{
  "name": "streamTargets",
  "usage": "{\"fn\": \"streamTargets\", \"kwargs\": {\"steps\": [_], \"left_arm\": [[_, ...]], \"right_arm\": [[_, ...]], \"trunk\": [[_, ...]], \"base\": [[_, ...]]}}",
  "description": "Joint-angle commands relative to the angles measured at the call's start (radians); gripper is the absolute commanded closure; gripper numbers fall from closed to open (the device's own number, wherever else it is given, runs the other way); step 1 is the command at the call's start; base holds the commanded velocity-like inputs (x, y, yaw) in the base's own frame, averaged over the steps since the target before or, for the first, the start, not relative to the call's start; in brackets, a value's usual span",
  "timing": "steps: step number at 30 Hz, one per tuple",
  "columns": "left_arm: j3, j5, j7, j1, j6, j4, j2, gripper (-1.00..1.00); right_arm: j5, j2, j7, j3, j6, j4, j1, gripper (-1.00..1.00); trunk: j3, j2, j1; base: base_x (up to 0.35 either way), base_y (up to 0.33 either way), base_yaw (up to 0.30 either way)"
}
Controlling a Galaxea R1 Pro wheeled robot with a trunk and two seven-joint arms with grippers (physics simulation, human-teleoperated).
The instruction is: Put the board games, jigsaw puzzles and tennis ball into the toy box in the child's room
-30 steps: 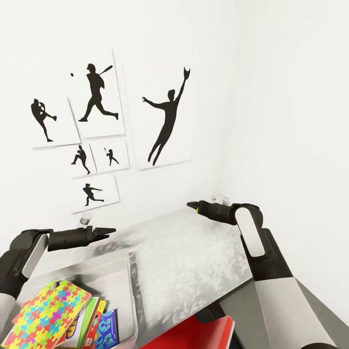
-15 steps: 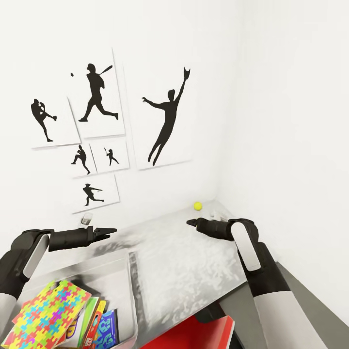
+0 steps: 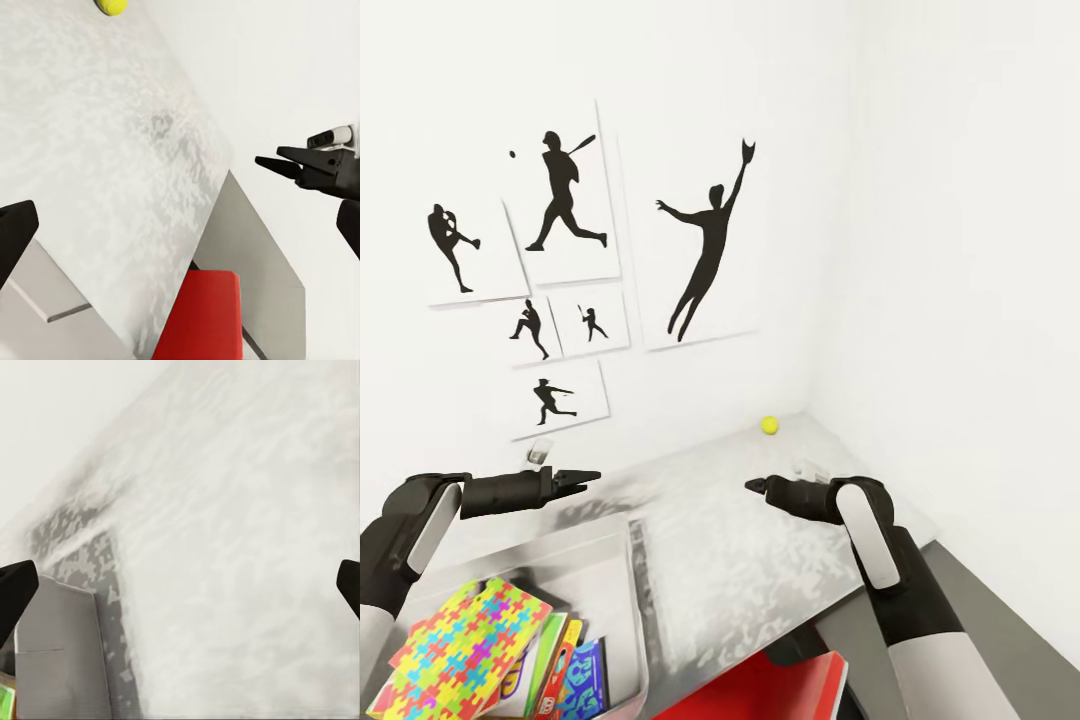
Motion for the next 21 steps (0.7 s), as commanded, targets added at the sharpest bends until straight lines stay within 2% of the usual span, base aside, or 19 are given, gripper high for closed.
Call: {"fn": "streamTargets", "kwargs": {"steps": [1, 11, 21], "left_arm": [[0.001, -0.001, -0.004, -0.001, 0.004, 0.0, 0.0, -1.0], [0.0, -0.001, -0.004, -0.001, 0.004, 0.0, 0.0, -1.0], [0.0, -0.001, -0.004, -0.001, 0.004, 0.0, 0.0, -1.0]], "right_arm": [[-0.011, 0.0, -0.01, 0.0, 0.003, -0.001, 0.005, -1.0], [-0.011, 0.001, -0.01, 0.0, 0.003, -0.001, 0.007, -1.0], [-0.011, 0.001, -0.01, 0.0, 0.003, -0.001, 0.007, -1.0]], "trunk": [[-0.002, -0.002, 0.001], [-0.001, -0.002, 0.001], [0.0, -0.002, 0.001]], "base": [[0.0, 0.009, 0.008], [0.0, 0.003, 0.107], [0.0, 0.0, 0.017]]}}
